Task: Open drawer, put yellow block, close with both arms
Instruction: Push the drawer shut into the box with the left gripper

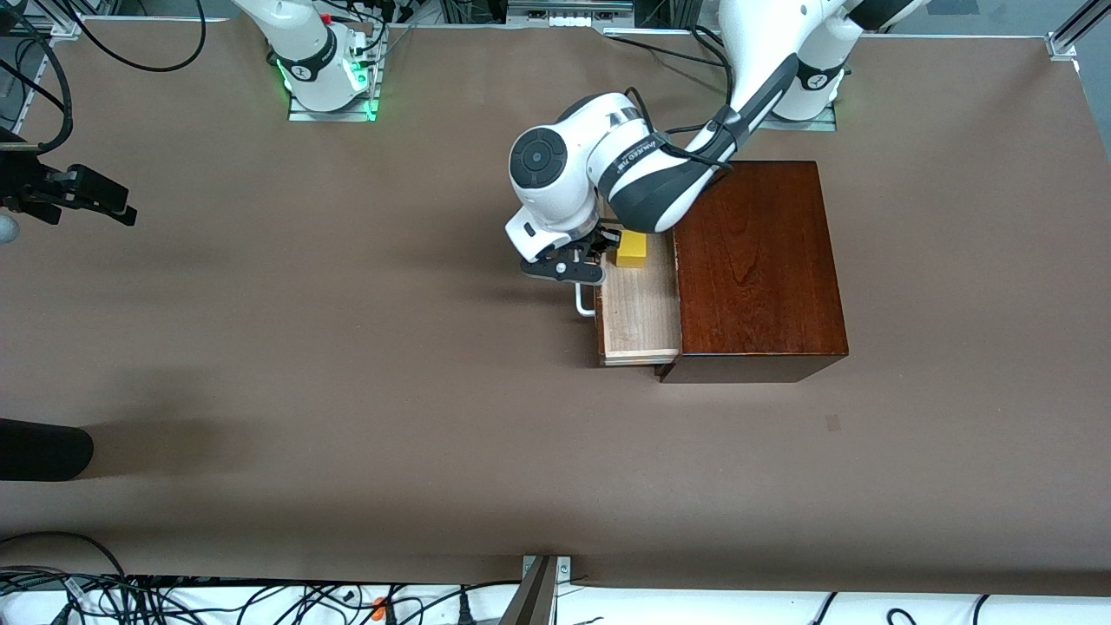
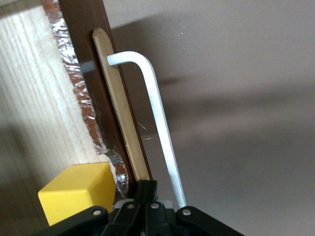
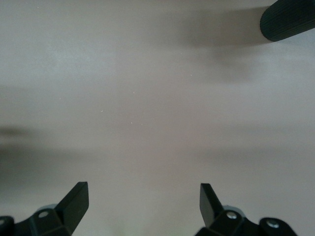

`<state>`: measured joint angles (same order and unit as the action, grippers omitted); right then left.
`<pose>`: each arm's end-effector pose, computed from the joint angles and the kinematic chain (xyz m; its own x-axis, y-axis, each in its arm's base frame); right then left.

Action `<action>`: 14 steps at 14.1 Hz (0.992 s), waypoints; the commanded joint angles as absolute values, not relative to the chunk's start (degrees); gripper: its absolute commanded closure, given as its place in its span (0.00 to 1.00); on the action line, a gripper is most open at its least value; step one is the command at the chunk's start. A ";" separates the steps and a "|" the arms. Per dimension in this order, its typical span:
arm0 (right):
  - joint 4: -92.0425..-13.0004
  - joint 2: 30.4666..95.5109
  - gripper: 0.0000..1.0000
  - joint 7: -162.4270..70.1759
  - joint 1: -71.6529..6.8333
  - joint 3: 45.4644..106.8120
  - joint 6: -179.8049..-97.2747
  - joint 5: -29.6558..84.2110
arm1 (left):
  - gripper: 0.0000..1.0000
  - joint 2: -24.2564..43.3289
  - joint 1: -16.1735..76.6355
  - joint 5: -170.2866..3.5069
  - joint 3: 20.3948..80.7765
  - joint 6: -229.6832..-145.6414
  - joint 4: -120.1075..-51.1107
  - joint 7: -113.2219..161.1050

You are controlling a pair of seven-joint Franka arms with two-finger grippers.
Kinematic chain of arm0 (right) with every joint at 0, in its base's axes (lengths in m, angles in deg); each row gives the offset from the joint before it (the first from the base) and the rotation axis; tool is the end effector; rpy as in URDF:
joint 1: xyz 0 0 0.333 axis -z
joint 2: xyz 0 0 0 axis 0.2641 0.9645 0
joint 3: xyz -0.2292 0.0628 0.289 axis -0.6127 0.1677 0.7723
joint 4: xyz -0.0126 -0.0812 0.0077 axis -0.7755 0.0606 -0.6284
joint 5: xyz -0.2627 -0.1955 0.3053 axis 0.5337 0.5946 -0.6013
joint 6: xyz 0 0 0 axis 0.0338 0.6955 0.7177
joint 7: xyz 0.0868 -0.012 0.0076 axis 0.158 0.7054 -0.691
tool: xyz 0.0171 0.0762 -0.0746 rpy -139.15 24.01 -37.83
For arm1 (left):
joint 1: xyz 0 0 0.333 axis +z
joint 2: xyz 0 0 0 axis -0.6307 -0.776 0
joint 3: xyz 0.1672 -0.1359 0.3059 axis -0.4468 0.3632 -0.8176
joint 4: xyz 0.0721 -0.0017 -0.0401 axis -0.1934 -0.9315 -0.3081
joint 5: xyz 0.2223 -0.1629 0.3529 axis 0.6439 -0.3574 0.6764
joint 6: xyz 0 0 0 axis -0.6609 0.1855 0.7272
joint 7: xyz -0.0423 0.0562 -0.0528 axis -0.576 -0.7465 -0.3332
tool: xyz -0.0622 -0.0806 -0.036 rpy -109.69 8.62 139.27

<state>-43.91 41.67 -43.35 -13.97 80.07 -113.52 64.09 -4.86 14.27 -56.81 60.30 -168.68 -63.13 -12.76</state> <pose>0.6235 -0.0304 0.6568 0.9993 -0.0105 -0.0355 -0.0106 -0.9999 -0.0026 0.5602 -0.5478 0.3501 0.9650 -0.1704 -0.1992 -0.2027 -0.9669 -0.1547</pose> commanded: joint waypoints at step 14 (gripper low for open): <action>-44.47 41.11 0.00 -44.17 -13.82 80.18 -114.06 63.24 | 1.00 -2.55 28.29 -51.99 58.89 -163.31 -64.91 8.94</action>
<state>-43.91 41.71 -43.42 -13.97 80.08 -113.64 64.09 -4.36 24.84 -55.71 60.55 -163.83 -63.08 4.04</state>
